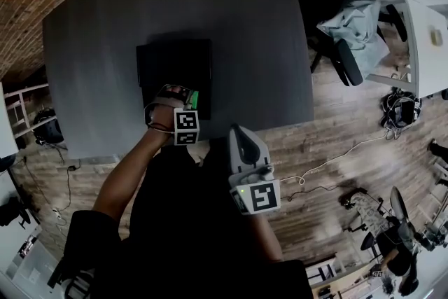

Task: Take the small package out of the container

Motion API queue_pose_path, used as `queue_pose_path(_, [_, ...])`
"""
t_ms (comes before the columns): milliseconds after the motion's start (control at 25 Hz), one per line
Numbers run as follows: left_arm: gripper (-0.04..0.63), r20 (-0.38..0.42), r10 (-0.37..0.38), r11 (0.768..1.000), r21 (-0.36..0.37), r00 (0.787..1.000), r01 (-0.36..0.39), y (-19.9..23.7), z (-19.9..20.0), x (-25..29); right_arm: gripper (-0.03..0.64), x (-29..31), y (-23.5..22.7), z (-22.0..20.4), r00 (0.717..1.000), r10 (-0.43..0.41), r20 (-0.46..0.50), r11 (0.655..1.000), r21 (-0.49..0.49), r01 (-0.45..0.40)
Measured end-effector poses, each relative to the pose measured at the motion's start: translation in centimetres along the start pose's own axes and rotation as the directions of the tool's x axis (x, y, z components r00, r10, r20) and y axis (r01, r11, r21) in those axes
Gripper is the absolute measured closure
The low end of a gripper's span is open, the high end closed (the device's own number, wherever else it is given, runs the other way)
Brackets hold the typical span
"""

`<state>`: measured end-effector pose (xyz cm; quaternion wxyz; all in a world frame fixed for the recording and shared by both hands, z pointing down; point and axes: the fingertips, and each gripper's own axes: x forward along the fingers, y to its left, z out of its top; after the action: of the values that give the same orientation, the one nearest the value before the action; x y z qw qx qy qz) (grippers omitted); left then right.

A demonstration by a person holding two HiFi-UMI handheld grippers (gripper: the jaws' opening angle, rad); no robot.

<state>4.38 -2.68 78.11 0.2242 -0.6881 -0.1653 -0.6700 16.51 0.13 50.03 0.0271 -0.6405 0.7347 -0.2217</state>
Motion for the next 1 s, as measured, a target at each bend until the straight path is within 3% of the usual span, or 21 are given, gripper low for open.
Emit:
queue_pose_path(240, [0.259,-0.002,0.02,0.997,-0.079,1.0,-0.02,0.3,-1.0,-0.9,0.594,1.0,0.0,0.0,0.998,0.006,-0.066,0.999,-0.044,-0.009])
queue_pose_path(560, [0.259,0.011,0.044,0.987,-0.157,0.999,-0.042,0.8,-2.3,-2.2,0.594,2.1,1.1,0.5,0.997,0.03,-0.078,0.997,-0.063,-0.035])
queue_pose_path(800, [0.259,0.048,0.048,0.98,-0.196,0.998,-0.037,0.4,-3.8,-3.5,0.594,2.6,2.9,-0.4,0.996,0.038,-0.086,0.995,-0.084,-0.045])
queue_pose_path(1000, [0.259,0.104,0.067,0.96,-0.279,0.992,-0.036,0.6,-5.3,-4.9,0.594,3.4,4.2,-0.4,0.997,0.035,-0.074,0.996,-0.078,-0.041])
